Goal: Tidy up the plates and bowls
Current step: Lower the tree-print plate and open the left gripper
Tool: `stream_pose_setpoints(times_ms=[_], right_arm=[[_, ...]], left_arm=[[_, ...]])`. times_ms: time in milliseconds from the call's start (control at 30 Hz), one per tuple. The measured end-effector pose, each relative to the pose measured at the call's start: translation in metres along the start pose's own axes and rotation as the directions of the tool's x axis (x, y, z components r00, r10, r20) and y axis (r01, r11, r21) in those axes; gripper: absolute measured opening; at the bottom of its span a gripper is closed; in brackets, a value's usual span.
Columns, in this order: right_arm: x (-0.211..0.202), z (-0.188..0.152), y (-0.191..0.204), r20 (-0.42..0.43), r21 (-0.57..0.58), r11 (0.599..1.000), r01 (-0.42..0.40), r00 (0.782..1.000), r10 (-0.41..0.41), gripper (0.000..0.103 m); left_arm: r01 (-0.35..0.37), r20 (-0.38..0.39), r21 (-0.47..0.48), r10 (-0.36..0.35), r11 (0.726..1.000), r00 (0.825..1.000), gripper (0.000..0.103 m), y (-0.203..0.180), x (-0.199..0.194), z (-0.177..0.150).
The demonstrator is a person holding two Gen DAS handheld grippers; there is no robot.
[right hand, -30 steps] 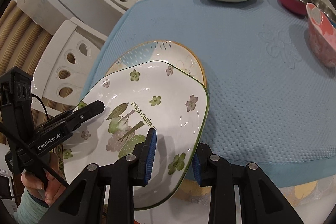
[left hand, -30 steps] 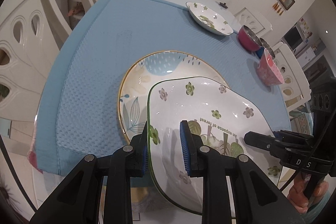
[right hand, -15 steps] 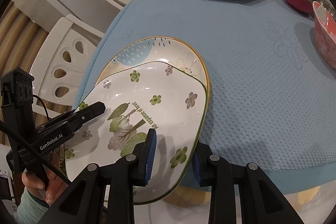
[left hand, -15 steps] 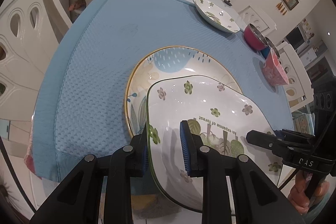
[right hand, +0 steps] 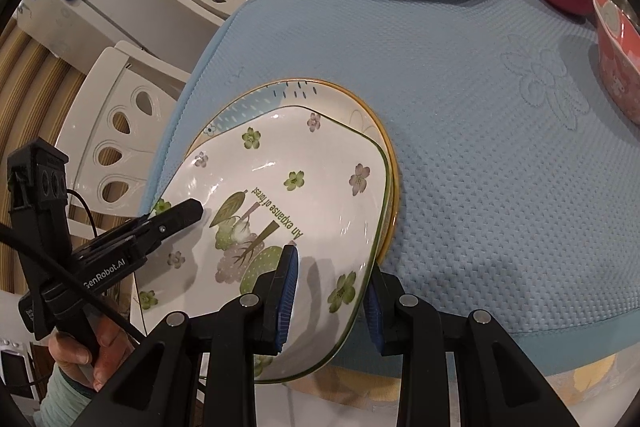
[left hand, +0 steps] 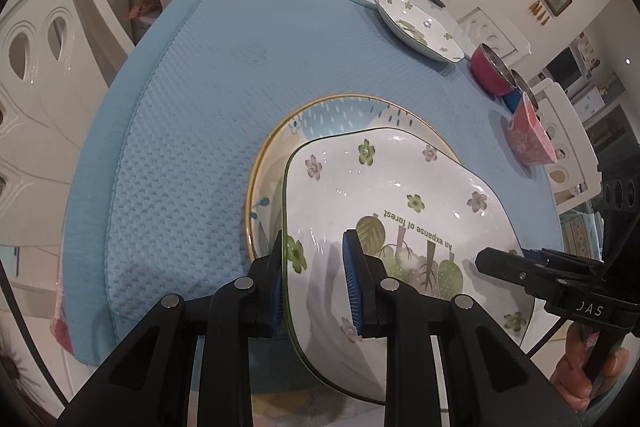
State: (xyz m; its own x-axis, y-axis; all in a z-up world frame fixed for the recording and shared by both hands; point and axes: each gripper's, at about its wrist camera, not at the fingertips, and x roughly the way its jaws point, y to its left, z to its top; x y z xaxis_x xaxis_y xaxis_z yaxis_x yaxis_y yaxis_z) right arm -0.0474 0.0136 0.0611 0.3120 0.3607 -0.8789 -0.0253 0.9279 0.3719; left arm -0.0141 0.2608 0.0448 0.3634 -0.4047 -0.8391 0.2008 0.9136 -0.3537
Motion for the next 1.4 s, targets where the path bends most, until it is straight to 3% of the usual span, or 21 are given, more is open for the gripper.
stream_pose_setpoints(times_ms=[467, 667, 800, 1100, 1400], right_arm=[[0.009, 0.008, -0.005, -0.009, 0.055, 0.998, 0.01, 1.0, -0.01, 0.03], [0.002, 0.007, -0.003, 0.026, 0.009, 0.997, 0.074, 0.997, -0.074, 0.03], [-0.005, 0.014, -0.001, 0.047, 0.003, 0.997, 0.077, 0.996, -0.077, 0.03], [-0.028, 0.044, 0.006, 0.101, 0.002, 0.998, 0.069, 0.993, -0.069, 0.03], [-0.052, 0.083, 0.023, 0.161, -0.033, 0.993, 0.118, 0.981, -0.111, 0.032]], left_arm=[[0.032, -0.021, -0.019, -0.032, 0.999, 0.999, 0.024, 0.011, -0.001, 0.013], [0.031, -0.046, -0.002, -0.031, 1.0, 0.998, 0.024, 0.01, -0.003, 0.018], [-0.028, 0.001, 0.086, 0.028, 0.996, 1.0, 0.025, -0.002, -0.016, 0.026], [-0.002, 0.097, 0.098, -0.007, 0.995, 0.995, 0.025, 0.005, -0.051, 0.068], [0.078, 0.153, 0.129, -0.098, 0.989, 0.983, 0.031, -0.007, -0.058, 0.115]])
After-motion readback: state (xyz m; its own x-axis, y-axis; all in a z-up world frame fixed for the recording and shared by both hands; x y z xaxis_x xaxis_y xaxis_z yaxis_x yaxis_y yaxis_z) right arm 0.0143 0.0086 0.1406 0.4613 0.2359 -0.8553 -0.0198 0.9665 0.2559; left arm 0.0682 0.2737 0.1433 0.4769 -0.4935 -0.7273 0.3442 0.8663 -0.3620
